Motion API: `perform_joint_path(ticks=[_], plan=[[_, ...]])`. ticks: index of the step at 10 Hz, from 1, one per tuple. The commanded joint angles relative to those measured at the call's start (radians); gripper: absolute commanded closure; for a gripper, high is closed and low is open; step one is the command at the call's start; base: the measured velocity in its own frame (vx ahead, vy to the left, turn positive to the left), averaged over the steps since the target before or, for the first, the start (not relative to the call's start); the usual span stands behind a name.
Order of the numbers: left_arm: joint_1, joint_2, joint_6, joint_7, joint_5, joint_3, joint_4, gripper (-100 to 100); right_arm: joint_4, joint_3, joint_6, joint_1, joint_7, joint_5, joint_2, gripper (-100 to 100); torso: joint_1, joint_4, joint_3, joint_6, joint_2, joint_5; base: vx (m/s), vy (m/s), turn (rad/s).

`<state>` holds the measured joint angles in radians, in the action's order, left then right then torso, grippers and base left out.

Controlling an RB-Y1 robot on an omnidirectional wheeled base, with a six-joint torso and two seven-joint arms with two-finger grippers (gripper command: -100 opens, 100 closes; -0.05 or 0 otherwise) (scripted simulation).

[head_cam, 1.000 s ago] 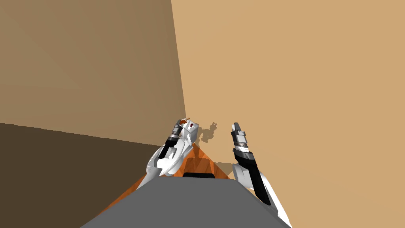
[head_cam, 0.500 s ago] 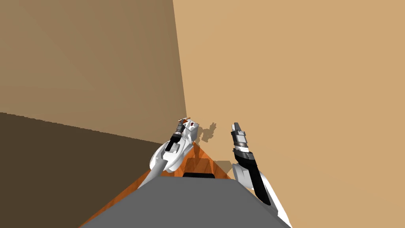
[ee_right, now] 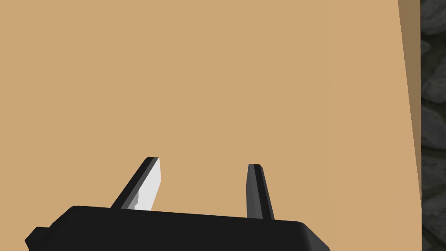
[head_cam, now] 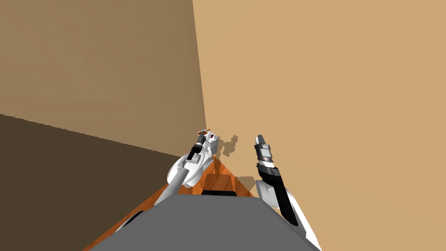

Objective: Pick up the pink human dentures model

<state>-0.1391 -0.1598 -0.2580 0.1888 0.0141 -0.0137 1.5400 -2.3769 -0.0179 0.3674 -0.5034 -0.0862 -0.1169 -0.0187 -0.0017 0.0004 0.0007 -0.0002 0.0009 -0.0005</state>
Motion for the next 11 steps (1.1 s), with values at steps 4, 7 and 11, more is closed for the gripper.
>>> perform_joint_path(ticks=[4, 7, 11], plan=[[-0.111, 0.011, 0.075, 0.011, -0.033, 0.005, -0.127, -100, 0.0, 0.0, 0.0, 0.0, 0.0, 0.0, 0.0, 0, 0.0, 0.0, 0.0, 0.0, 0.0, 0.0, -0.018, -0.021, 0.037], [-0.158, 0.013, 0.106, 0.016, -0.049, 0.008, -0.19, -100, 0.0, 0.0, 0.0, 0.0, 0.0, 0.0, 0.0, 0, 0.001, 0.0, -0.001, 0.0, -0.001, 0.0, -0.003, -0.015, 0.025], [-0.243, 0.016, 0.171, 0.025, -0.083, 0.017, -0.301, -100, 0.0, 0.0, 0.0, 0.0, 0.0, 0.0, 0.0, 0, -0.001, -0.001, -0.001, 0.0, -0.002, 0.0, 0.005, -0.029, 0.046]])
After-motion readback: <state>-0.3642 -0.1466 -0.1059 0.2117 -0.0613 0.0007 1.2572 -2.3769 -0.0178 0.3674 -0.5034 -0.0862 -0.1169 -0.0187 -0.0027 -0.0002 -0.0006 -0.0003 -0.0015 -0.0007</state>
